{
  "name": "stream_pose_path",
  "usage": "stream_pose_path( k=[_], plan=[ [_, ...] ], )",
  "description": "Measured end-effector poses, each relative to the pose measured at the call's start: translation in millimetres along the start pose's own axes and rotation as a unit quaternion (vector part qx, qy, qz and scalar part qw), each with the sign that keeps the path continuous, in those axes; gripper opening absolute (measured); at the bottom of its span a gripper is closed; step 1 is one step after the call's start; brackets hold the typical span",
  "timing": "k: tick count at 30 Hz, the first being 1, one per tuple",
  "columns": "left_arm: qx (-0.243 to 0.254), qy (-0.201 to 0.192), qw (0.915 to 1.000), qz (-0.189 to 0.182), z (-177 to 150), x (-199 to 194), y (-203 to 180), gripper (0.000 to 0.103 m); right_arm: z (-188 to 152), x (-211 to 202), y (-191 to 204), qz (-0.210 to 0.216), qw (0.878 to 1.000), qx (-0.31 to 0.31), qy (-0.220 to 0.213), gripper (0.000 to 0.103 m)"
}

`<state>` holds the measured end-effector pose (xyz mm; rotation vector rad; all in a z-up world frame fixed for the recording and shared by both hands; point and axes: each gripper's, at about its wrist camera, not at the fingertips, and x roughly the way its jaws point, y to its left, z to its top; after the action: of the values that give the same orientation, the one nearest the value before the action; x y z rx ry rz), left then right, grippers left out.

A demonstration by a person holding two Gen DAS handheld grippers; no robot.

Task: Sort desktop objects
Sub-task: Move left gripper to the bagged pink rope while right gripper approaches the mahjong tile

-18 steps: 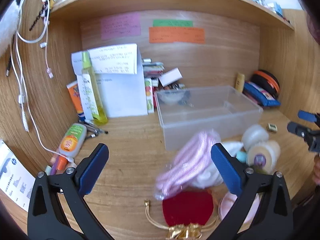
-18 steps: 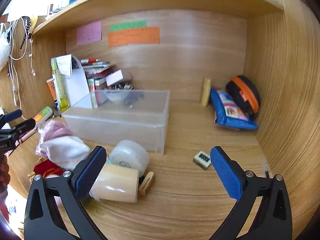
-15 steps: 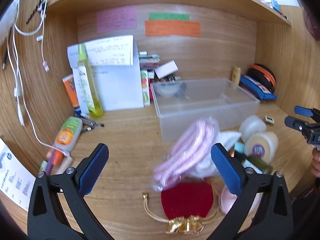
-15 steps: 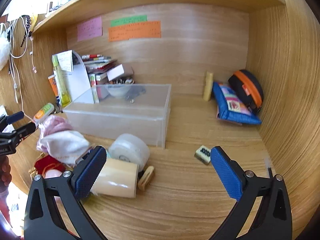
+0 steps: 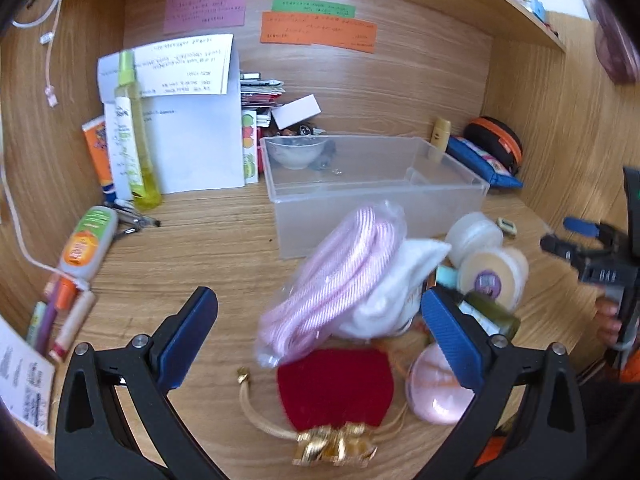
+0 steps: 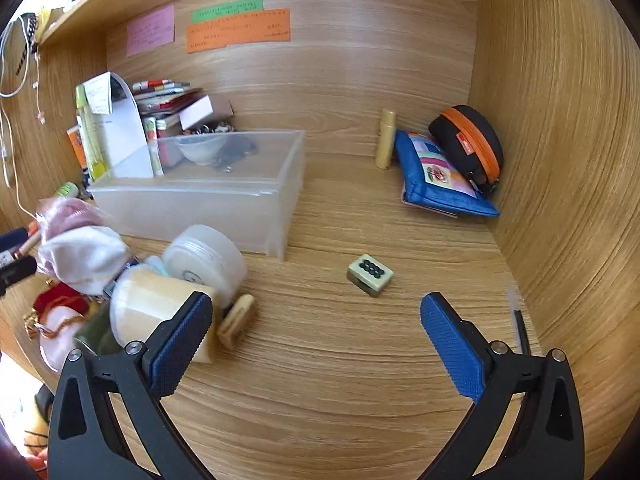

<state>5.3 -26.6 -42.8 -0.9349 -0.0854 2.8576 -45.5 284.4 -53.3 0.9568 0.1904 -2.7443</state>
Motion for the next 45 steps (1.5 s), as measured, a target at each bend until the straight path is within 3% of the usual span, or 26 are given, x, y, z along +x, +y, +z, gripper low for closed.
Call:
stream_pose_path(
  k=[9,18,26,35,45],
  plan=[
    [-0.013,0.02,0.9997,0.004,14.6,26.4,8.0,0.103,-0.4,9.0,-0.8,-0.012,1.0,-0.021,0.011,0.103],
    [-0.025,0.016,0.9995,0.013,20.5,24.7,27.7,0.103,12.1,47.1,-14.7,0.018,0.997,-0.014,0.068,0.103],
    [-0.022,0.043,0.9988,-0.006,33.1,33.9,42.9,0.103,18.0,70.9,-30.6,0.034,0.994,0.0,0.106,0.103],
    [0.028,0.076,0.9966,0.012,15.9,24.2,52.6,0.103,26.0,81.8,-37.9,0.038,0.992,0.007,0.121,0.103],
    [0.064,0.13,0.9894,-0.011,14.2,66.1,32.7,0.103,23.3,98.6,-36.5,0.05,0.989,0.008,0.139,0.103]
  ],
)
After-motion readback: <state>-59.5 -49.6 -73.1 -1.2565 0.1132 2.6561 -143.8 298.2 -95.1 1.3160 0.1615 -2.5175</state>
